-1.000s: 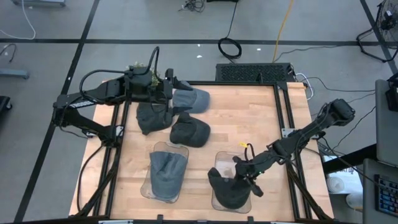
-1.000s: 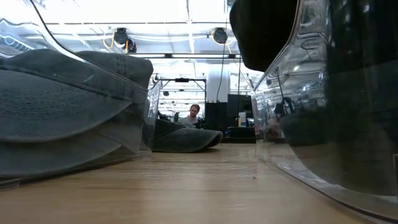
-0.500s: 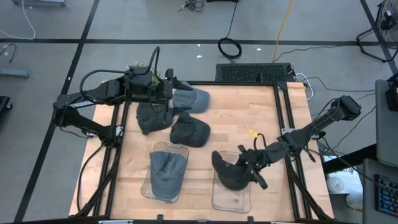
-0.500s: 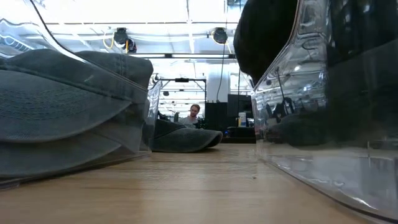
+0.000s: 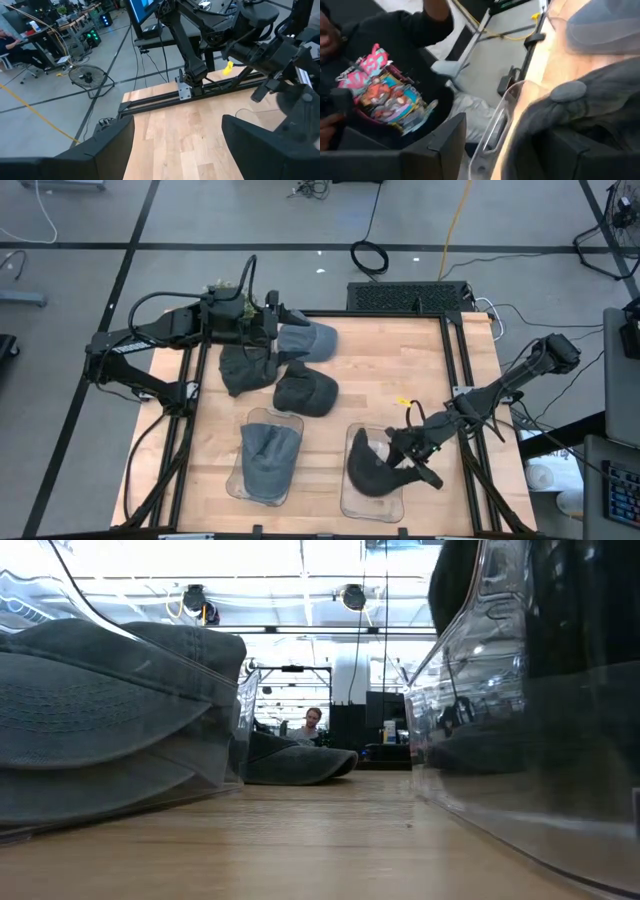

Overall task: Pick & Place hat
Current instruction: Put the top right black cap into the right transparent bin

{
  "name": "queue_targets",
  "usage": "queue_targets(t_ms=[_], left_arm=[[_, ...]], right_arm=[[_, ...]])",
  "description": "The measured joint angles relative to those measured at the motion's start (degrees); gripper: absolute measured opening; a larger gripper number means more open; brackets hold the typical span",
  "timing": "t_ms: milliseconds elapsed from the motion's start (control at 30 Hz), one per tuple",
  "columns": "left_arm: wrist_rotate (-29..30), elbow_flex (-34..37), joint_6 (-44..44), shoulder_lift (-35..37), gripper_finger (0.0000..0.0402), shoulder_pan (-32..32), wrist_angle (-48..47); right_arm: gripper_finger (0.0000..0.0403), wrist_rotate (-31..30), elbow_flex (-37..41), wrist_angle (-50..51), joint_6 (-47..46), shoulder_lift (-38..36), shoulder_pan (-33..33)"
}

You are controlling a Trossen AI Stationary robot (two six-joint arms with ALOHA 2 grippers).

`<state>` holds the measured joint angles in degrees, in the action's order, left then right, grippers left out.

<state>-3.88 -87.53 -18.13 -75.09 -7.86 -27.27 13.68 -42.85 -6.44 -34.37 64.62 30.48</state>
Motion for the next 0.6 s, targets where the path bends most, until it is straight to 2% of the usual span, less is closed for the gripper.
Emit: queue_targets(t_ms=[133, 267, 600], left_arm=[[0.02, 0.00, 0.07, 0.00, 0.0316, 0.00, 0.02], [0.02, 0.00, 0.08, 0.00, 0.0325, 0.02, 0.02], [0.02, 0.00, 0.28, 0.00, 0.0316, 0.02, 0.07]], right_arm=[[0.0187, -0.57, 0.00, 2.48, -2.45, 0.00, -0.37], [0.0174, -4.80, 0.00, 6.29, -2.50, -0.04, -1.32], [0.0165, -4.81, 0.00, 18.32, -12.96, -0.02, -3.91]])
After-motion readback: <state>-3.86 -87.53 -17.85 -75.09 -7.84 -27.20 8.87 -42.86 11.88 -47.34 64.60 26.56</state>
